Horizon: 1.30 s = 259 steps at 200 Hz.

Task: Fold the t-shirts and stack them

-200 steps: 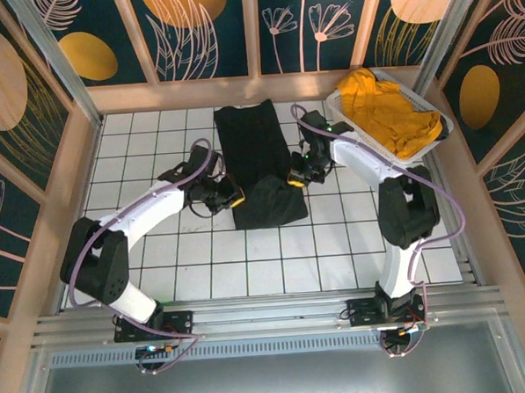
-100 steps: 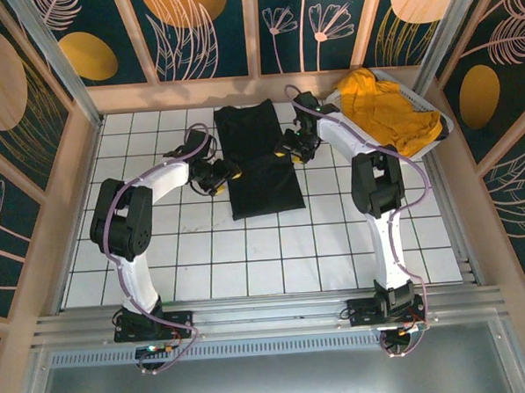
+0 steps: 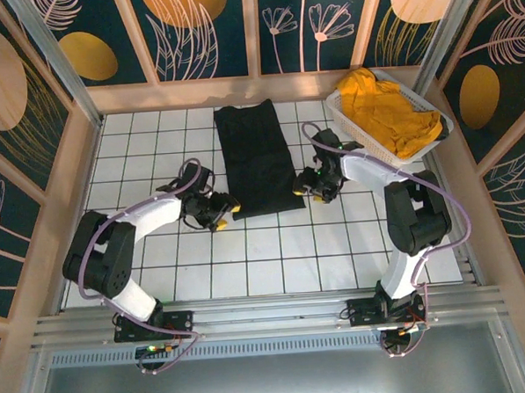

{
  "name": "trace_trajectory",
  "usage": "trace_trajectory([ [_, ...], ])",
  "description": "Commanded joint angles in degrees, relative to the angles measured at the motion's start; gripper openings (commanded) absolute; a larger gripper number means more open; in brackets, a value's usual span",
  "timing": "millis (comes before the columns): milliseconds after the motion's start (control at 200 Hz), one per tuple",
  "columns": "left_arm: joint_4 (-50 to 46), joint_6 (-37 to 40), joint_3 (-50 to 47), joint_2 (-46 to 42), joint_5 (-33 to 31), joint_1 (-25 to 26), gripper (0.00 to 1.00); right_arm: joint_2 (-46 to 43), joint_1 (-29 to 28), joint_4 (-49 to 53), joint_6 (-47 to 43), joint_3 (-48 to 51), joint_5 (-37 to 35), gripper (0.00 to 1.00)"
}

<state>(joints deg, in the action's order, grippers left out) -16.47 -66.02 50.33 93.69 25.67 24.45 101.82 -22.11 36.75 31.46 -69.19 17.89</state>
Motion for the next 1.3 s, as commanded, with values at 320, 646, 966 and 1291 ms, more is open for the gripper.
trace_trajectory([
  [320,9.3,-6.0,5.1,10.7,2.4,1.8,0.48,8.0,-1.3,-3.7,0.7,-3.3,2.9,0.50],
  [646,8.9,-6.4,4.2,9.0,-0.8,1.8,0.00,7.6,-2.2,-5.5,5.7,-2.7,3.0,0.00],
  [966,3.8,-3.5,-3.4,-2.1,5.0,1.8,0.00,-1.2,-3.5,5.1,1.1,0.7,7.7,0.00],
  [1291,-10.7,-1.1,4.4,-14.2,0.4,1.1,0.00,-8.7,-3.4,10.7,6.8,-5.5,10.6,0.00],
])
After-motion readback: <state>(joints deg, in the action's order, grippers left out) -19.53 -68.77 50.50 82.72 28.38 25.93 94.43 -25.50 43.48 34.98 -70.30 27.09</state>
